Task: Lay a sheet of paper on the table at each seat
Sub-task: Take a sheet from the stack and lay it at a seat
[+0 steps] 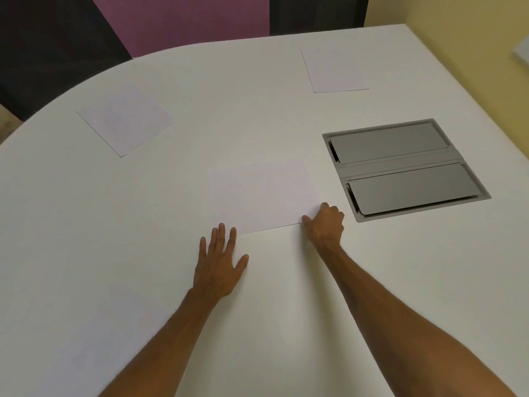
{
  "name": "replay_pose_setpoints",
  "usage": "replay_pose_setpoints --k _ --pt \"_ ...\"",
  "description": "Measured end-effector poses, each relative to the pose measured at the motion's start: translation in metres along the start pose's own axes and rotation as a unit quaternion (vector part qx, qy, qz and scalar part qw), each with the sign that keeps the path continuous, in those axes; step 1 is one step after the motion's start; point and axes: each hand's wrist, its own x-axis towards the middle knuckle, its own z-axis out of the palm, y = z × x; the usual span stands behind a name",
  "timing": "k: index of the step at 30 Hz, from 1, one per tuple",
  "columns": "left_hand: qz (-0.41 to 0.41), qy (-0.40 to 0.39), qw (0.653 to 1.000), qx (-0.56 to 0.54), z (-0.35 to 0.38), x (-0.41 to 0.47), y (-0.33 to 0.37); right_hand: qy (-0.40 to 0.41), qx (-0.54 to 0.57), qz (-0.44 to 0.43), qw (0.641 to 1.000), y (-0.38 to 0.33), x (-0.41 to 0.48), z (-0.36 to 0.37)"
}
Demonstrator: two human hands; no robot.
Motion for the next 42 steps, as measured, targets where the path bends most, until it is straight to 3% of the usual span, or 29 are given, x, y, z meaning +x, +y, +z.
replay_pose_setpoints --k 6,13,17,22,27,30,34,39,42 --pt "0.008 0.043 0.999 -0.016 0.018 -0.001 -0.003 0.034 0.093 0.069 0.993 -0.019 0.003 0.008" --pt "0.010 0.055 0.998 -0.011 0.024 0.000 -0.005 0.046 0.224 0.158 0.961 -0.025 0.016 0.006" --pt "0.013 0.057 0.998 -0.018 0.024 0.000 -0.005 0.011 0.388 0.230 0.892 -0.014 0.028 0.003" --pt "0.007 0.036 0.999 -0.015 0.016 -0.002 -0.002 0.040 0.382 0.197 0.902 -0.004 0.030 -0.004" --pt "-0.015 0.057 0.985 -0.162 -0.005 -0.013 0.011 0.003 0.464 0.160 0.871 0.000 0.020 -0.014" --pt "-0.081 0.115 0.937 -0.319 -0.018 -0.027 0.026 0.012 0.522 0.172 0.835 0.007 0.006 -0.025" --pt "-0.176 0.185 0.817 -0.517 -0.038 -0.040 0.055 0.027 0.615 0.195 0.764 0.021 -0.028 -0.040" --pt "-0.169 0.014 0.668 -0.725 -0.056 -0.038 0.094 0.024 0.685 0.225 0.693 0.044 -0.084 -0.053" --pt "-0.142 -0.032 0.615 -0.775 -0.065 -0.041 0.119 0.021 0.710 0.232 0.664 0.057 -0.118 -0.059"
